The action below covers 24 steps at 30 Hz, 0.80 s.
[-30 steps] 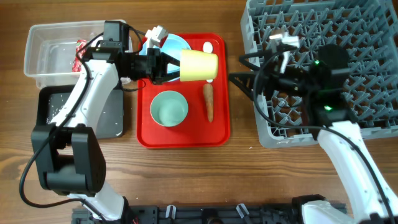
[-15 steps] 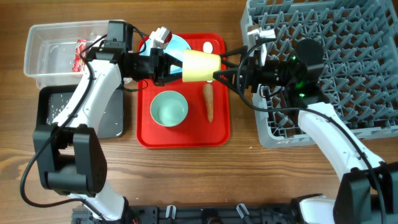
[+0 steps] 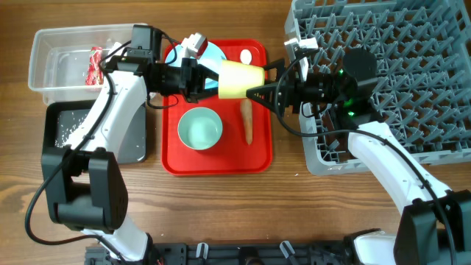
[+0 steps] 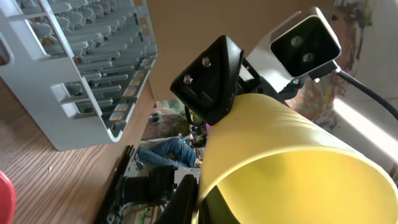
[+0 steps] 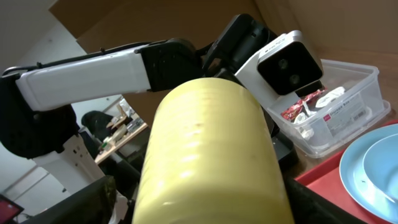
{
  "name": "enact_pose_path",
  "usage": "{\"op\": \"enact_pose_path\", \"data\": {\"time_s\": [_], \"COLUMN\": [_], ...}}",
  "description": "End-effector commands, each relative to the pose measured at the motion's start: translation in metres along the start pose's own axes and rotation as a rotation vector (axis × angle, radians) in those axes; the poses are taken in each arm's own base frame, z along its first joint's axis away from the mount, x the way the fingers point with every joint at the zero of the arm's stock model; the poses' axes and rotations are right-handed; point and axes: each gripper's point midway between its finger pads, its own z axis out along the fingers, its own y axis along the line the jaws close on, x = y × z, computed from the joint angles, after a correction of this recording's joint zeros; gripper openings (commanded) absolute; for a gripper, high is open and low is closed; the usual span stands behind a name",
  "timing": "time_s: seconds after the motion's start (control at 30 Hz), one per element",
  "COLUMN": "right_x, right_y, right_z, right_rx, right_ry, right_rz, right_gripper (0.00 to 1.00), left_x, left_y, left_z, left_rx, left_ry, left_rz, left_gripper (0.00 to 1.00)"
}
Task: Sort waste into correct bins and load items into the dishwasher rack
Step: 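Hand the yellow cup from the left gripper to the right gripper, then carry the yellow cup right and lower it into the grey dish rack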
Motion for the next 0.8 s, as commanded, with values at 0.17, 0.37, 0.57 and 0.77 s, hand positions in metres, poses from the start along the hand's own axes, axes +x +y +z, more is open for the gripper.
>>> {"op": "enact_pose_path", "data": {"time_s": [0.17,0.37,0.57,0.77], "right_x": [0.0,0.0,-0.004,-0.012], "right_y": [0.006,0.005,0.0,-0.013], "right_z": [0.003,0.003,-0.005,-0.036], "right_rx": [-0.032,-0.029,-0.008,0.027], "right_ry": [0.018,0.015,0.001,-0.019], "right_rz": [-0.016,-0.019,-0.041,-0.038], "right_gripper": [0.62,0.53,0.44,0.42], "left_x": [0.003,0.003,0.002,0.002], "left_y": [-0.018,-0.018,-0.018,-0.018], "left_z": [0.003,0.003,0.003,0.003], "left_rx": [0.024,0.024,0.024,0.023], "left_ry": [0.015,0.014,0.014,0.014], "left_rz": [0.043,0.043,0.043,0.043], "left_gripper": [0.04,0.08,0.22,0.29]}}
